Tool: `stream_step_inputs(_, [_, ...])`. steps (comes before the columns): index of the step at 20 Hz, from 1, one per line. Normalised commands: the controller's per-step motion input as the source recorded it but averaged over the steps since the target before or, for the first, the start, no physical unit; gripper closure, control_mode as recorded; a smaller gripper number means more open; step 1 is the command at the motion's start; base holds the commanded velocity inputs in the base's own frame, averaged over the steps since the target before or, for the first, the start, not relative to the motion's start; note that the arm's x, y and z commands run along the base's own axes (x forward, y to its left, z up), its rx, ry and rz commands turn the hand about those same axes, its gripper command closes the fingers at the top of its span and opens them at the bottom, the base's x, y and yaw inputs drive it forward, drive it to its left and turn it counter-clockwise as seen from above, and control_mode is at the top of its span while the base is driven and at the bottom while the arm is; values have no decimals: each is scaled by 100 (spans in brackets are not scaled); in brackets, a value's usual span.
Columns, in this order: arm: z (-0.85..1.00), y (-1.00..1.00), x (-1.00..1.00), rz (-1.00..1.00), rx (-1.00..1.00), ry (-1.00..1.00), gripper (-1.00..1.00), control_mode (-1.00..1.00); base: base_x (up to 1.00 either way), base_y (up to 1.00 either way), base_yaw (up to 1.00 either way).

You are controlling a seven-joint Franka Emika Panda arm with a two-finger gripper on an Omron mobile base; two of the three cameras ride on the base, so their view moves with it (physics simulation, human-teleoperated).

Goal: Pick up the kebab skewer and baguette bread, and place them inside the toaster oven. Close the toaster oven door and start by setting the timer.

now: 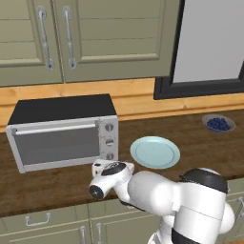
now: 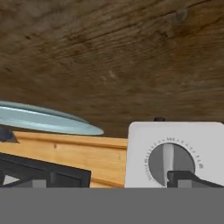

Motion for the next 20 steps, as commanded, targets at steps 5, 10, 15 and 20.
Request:
stream_step_inputs(5, [-4,39,14,11,0,-1,-100,-100,0,0,0])
stream_step_inputs(10, [-7,56,0,1,0,-2,-100,-100,0,0,0])
stream_step_inputs(15, [-7,3,9,0,0,-5,-100,-100,0,0,0])
stream_step_inputs(20, [-7,0,3,0,0,-3,-100,-100,0,0,0])
